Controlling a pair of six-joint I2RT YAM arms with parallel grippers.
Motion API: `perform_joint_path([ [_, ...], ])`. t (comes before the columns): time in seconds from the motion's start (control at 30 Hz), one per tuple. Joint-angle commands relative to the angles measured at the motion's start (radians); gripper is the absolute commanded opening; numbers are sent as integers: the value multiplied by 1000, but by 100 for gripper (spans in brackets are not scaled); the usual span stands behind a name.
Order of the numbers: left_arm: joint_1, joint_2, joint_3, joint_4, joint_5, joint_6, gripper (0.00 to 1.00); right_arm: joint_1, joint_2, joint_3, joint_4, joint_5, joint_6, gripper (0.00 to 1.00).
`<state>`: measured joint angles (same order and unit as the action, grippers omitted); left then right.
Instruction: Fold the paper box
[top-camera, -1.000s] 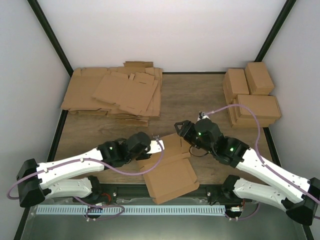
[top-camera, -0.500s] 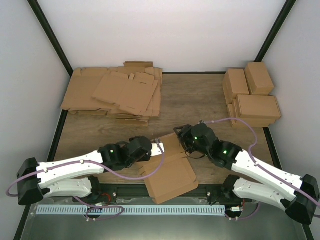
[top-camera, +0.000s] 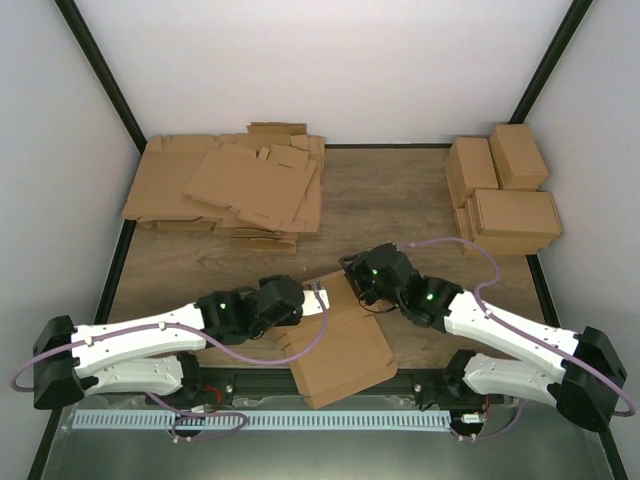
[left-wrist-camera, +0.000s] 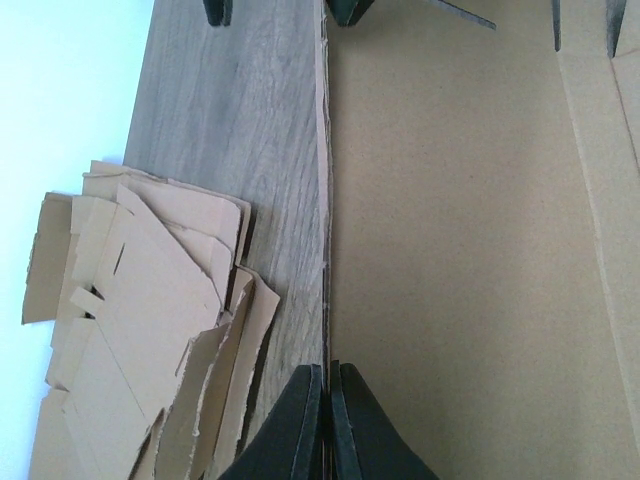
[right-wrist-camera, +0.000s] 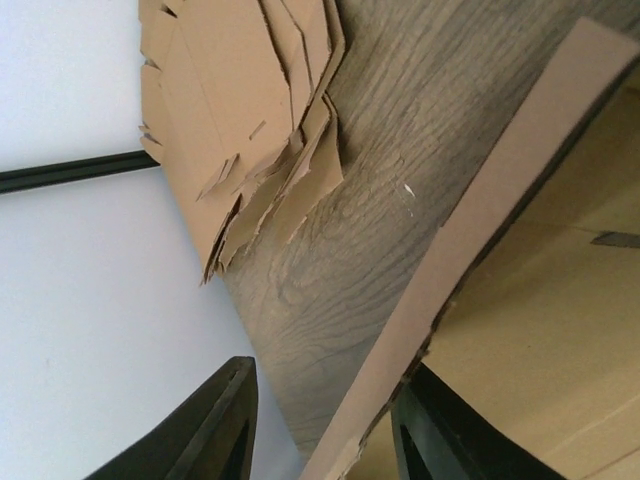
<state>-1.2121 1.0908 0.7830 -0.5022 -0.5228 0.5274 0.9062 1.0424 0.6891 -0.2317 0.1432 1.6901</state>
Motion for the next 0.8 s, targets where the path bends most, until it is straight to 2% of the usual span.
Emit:
perform_joint_path([
  [0.0, -12, -16, -12, 12, -10, 2, 4, -4, 21, 7, 19, 26, 23, 36],
  [0.17, -13, -27, -15, 12, 0, 2, 5, -4, 31, 12, 8, 18, 28, 23],
  [0.37, -15, -45, -7, 12, 31, -17, 14, -4, 27, 3, 30, -5, 17, 2],
  [0.43, -15, -62, 25, -5, 106, -48, 29, -4, 28, 4, 54, -14, 1, 1],
  [0.47, -15, -71, 40, -5, 148, -68, 41, -4, 28, 4, 68, -16, -10, 1],
  [0.57, -15, -108, 79, 15, 240, -151, 64, -4, 30, 3, 121, -16, -53, 1],
  [0.63, -14, -138, 96, 33, 246, -238, 81, -4, 30, 0, 160, -17, -80, 1],
  [0.7, -10, -161, 120, 49, 163, -372, 98, -5, 35, 2, 190, -25, -97, 1],
  [0.77, 22, -154, 174, 10, 139, -480, 100, -10, 44, -5, 238, -52, -124, 1],
])
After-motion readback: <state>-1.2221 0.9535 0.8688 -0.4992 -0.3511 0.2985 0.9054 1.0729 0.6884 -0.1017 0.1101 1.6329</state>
